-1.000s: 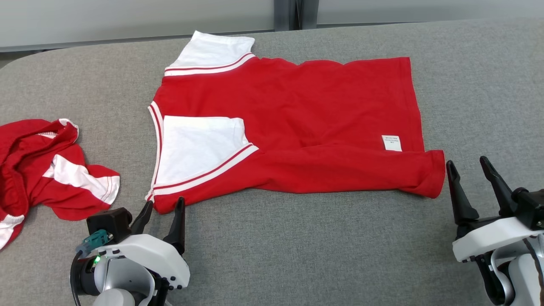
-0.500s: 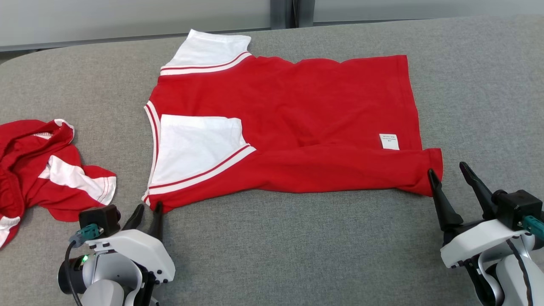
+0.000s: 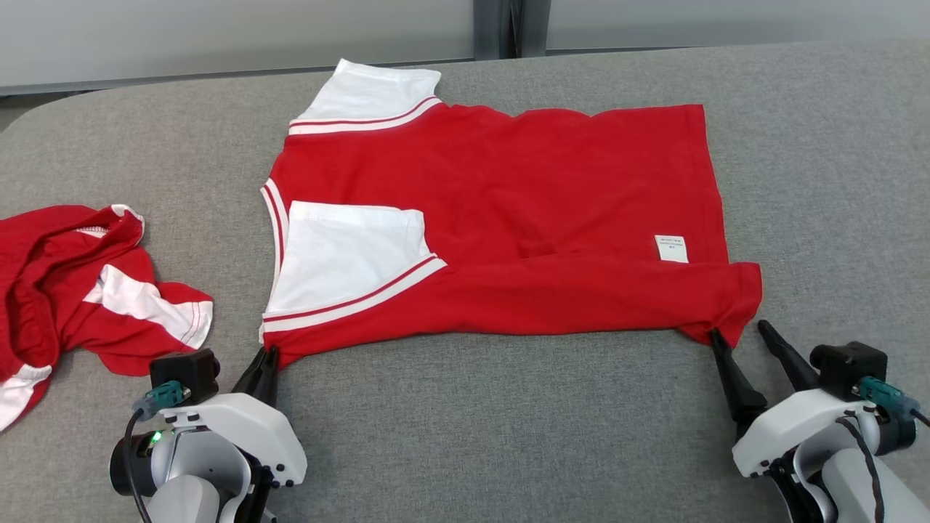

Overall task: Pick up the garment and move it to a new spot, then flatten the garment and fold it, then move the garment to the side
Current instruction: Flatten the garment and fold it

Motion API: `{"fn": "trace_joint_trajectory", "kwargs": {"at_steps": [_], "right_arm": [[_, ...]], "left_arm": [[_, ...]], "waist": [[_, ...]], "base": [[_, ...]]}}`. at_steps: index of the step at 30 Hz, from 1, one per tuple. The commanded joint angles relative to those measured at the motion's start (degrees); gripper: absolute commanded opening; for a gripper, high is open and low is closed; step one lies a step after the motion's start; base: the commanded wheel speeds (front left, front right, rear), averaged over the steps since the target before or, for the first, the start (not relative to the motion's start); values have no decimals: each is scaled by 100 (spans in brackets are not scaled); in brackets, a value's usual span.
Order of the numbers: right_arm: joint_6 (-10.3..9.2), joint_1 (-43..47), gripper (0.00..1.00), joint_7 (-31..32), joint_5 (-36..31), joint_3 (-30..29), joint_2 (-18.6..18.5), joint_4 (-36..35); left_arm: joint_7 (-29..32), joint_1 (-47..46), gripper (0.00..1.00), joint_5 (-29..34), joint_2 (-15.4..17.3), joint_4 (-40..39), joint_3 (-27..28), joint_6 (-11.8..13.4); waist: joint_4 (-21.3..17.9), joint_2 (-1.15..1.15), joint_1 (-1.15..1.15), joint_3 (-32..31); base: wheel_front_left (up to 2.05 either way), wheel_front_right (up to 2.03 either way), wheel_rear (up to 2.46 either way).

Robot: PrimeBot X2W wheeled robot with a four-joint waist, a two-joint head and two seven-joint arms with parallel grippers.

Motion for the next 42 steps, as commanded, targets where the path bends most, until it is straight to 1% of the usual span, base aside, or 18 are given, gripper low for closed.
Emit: {"fn": "trace_joint_trajectory", "kwargs": {"at_steps": [1,3,4,6,10,15,19,25,31,33,36,38,42], "right_arm": [[-1,-122,100,-31,58,92,-6,105],[-1,-198,100,-31,100,234,-12,227],[-1,-224,72,-30,139,282,-23,258],[-1,-237,0,-30,202,392,-37,311],[-1,-188,0,-30,314,483,-163,325],[-1,-112,0,-31,444,451,-469,193],[-2,-57,0,-31,518,516,-757,20],[-1,233,0,-31,775,799,-1175,-217],[-1,751,0,-31,1188,1046,-1654,-402],[-1,940,0,-31,1310,1128,-1779,-468],[-1,1161,0,-21,1457,1328,-1950,-604],[-1,1259,0,-16,1536,1391,-2082,-690],[-2,1440,0,52,1694,1450,-2200,-799]], "left_arm": [[13,-70,0,7,61,1,-13,-21],[35,-92,0,39,72,-18,-45,-16],[39,-98,0,54,85,-28,-58,-9],[15,-110,0,33,131,-3,-47,-38],[-13,-57,0,66,146,-62,-79,-28],[-47,133,0,-12,214,-287,-88,-113],[45,369,0,-56,258,-614,-143,-158],[293,975,0,-88,298,-1359,-291,-70],[653,1708,0,-121,408,-2203,-391,104],[756,1967,0,-243,393,-2411,-433,83],[916,2284,0,-429,466,-2624,-436,24],[986,2414,0,-445,536,-2748,-433,8],[1111,2578,0,-442,633,-2921,-415,88]], "waist": [[22,0,0,0],[46,0,0,-2],[56,0,0,-7],[72,0,0,-24],[79,0,0,-82],[44,0,0,-202],[16,0,0,-274],[46,0,0,-356],[123,0,0,-437],[148,0,0,-470],[165,0,0,-510],[176,0,0,-531],[197,0,0,-588]], "base": [[0,0,0],[0,0,0],[0,0,0],[0,0,0],[0,0,0],[0,0,0],[0,0,0],[0,0,0],[0,0,0],[0,0,0],[0,0,0],[0,0,0],[0,0,0]]}}
